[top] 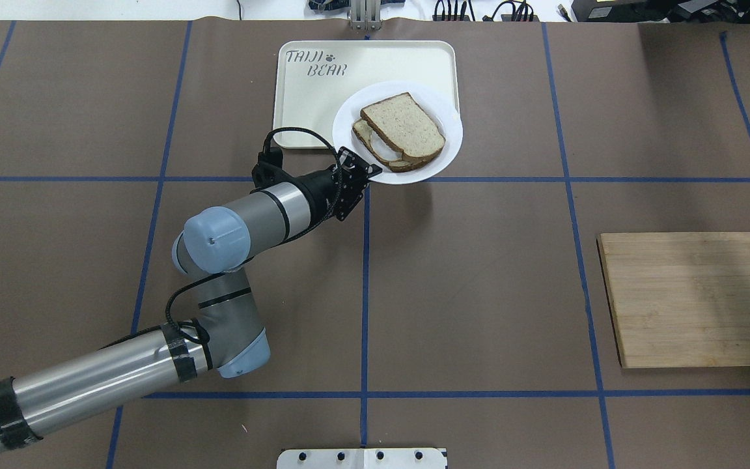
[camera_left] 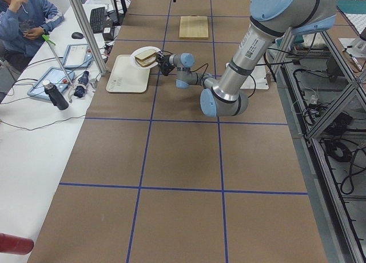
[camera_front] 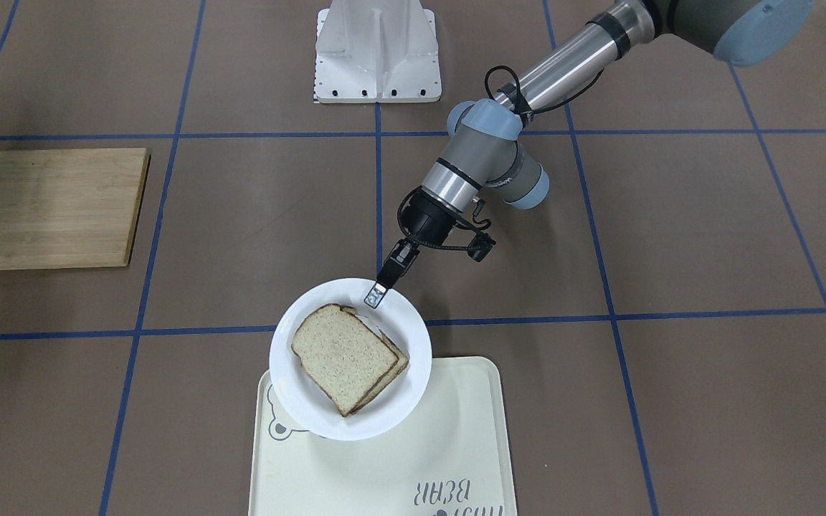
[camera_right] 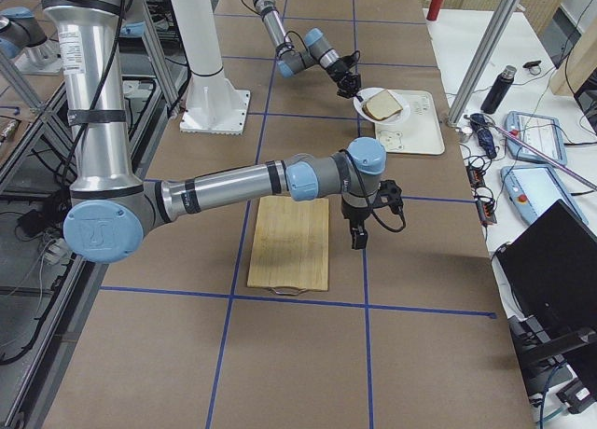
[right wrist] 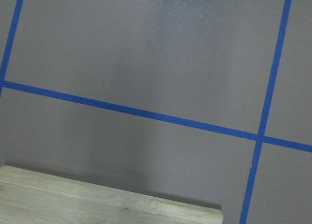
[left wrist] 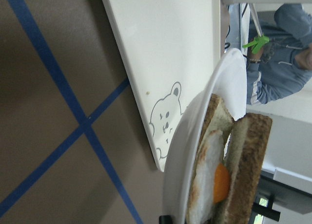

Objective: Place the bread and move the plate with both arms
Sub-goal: 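Lift the plate with the left gripper and carry it onto the bear tray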

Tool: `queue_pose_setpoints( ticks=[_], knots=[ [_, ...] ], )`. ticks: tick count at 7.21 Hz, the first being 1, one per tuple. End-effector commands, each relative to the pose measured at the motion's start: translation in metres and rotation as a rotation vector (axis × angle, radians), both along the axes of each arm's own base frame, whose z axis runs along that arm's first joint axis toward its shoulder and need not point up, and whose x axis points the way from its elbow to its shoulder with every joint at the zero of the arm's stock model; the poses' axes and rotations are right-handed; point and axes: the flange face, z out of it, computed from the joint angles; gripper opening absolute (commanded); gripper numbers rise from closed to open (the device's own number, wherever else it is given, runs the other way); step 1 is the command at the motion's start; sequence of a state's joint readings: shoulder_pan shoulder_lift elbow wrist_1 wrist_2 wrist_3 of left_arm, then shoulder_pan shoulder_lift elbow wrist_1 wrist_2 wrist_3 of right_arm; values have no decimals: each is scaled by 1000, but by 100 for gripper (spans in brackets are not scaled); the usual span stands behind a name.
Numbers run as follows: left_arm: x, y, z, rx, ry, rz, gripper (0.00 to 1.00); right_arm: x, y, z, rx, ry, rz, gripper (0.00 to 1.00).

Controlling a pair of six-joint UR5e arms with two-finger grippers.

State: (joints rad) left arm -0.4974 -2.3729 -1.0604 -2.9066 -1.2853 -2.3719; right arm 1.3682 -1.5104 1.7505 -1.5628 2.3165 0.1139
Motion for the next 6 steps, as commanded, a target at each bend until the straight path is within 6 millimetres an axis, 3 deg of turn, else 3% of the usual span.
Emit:
queue_pose_setpoints(
  ticks=[1,3,6],
  knots=[
    [13,-42,13,-109,3,-120,0,-1,-1,-3,2,-2,1,100],
    [28,-61,17,-135,-40,-123,0,-1,-3,-5,4,-4,3,100],
    [39,-65,20,-147,-62,-104,0,-1,-3,-4,0,-3,5,100]
  ],
)
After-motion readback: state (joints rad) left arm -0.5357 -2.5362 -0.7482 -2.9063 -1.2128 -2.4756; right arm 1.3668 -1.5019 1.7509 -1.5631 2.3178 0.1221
